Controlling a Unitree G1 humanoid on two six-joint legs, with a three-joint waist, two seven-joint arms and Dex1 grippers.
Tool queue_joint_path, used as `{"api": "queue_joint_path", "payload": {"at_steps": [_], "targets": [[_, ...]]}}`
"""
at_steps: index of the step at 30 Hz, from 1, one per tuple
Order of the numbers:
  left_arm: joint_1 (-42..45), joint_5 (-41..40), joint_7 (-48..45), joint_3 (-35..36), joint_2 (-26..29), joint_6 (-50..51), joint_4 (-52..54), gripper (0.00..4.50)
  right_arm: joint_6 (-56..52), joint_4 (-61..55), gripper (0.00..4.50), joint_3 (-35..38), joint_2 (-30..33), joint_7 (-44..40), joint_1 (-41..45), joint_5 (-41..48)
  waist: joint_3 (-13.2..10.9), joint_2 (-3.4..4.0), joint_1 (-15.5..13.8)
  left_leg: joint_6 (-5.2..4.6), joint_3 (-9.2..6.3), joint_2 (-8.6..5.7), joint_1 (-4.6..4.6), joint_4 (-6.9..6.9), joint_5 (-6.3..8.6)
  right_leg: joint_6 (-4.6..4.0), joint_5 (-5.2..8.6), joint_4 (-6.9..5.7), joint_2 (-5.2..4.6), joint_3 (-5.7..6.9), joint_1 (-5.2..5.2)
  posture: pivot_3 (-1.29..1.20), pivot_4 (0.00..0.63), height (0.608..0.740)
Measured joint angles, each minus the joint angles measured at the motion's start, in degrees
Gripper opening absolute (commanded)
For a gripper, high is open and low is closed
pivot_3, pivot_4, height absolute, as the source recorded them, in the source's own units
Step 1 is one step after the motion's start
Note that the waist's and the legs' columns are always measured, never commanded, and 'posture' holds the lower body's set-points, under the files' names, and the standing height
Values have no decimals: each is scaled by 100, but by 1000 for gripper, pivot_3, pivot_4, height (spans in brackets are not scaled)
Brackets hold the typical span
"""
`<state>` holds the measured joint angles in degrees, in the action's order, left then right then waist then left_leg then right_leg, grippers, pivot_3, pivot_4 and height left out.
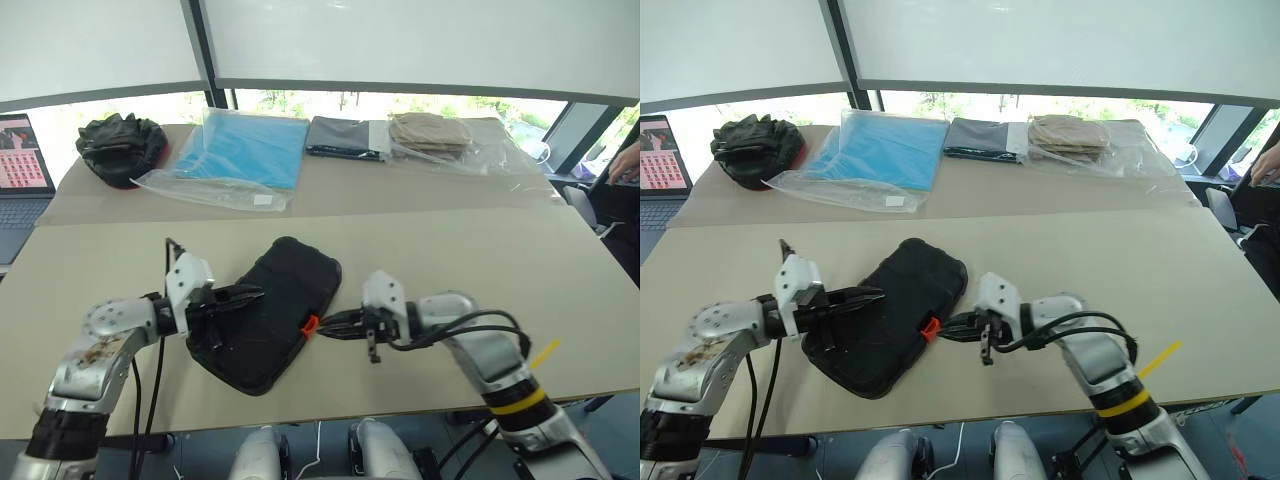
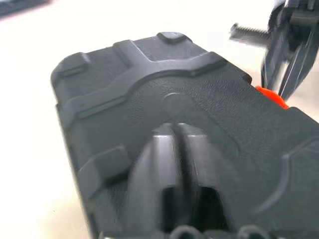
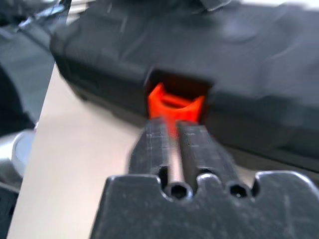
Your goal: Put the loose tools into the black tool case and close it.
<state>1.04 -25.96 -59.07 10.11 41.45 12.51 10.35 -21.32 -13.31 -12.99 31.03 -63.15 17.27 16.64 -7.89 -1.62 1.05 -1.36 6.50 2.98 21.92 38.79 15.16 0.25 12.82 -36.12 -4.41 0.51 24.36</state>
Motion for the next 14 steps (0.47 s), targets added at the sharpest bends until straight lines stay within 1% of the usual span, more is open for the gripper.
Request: {"api": "queue_joint_path", "payload": {"at_steps": [2,3,4,5,7,8,9,11,14], "targets": [[-447,-103,-50,471,116,-161,-112,2549,84,-32,2477,350,273,-32,-297,55,0,0,2,-3,3,0,5,-7,8,1,2,9,0,-1,4,0,150,740],[-731,-142,-66,739,120,-306,-143,2930,300,30,2852,506,385,-52,-424,49,-1,0,-16,-4,1,0,7,-6,8,3,5,7,-3,6,4,0,150,740],[-825,-148,-62,903,121,-398,-153,3211,444,45,3087,586,417,-60,-477,48,-1,0,-22,-4,2,0,6,-6,8,3,6,11,-3,6,4,0,150,740],[-965,-107,-46,1039,156,-479,-200,3578,654,86,3450,658,432,-96,-510,47,-1,1,-21,-4,2,-1,6,-6,9,3,8,10,-3,4,3,0,150,740],[-1496,135,18,1389,178,-802,-500,4314,1528,420,4213,999,428,-363,-644,170,-2,2,-9,-6,5,-1,6,-7,11,7,13,18,-2,3,2,0,150,740],[-1707,202,25,1433,165,-891,-613,4500,1788,590,4491,1121,427,-467,-676,231,-4,-1,-8,-9,7,-2,8,-6,13,10,15,19,-2,3,2,0,150,740],[-2002,347,56,1510,87,-1082,-807,4500,2114,890,4491,1257,482,-649,-682,279,-10,-7,-18,-10,8,-3,11,-5,14,12,15,21,-5,3,2,0,150,740],[-2251,477,142,1627,-39,-1335,-1007,4500,2481,1367,4491,1449,586,-807,-657,281,-23,-30,-52,-11,6,-3,17,2,14,12,14,24,-9,10,3,0,150,740],[-2352,568,306,1712,-165,-1687,-1015,4500,2927,1824,4491,1564,590,-916,-484,266,-25,-34,-131,-10,4,-3,18,6,13,-19,27,24,-19,13,3,0,150,740]]}}
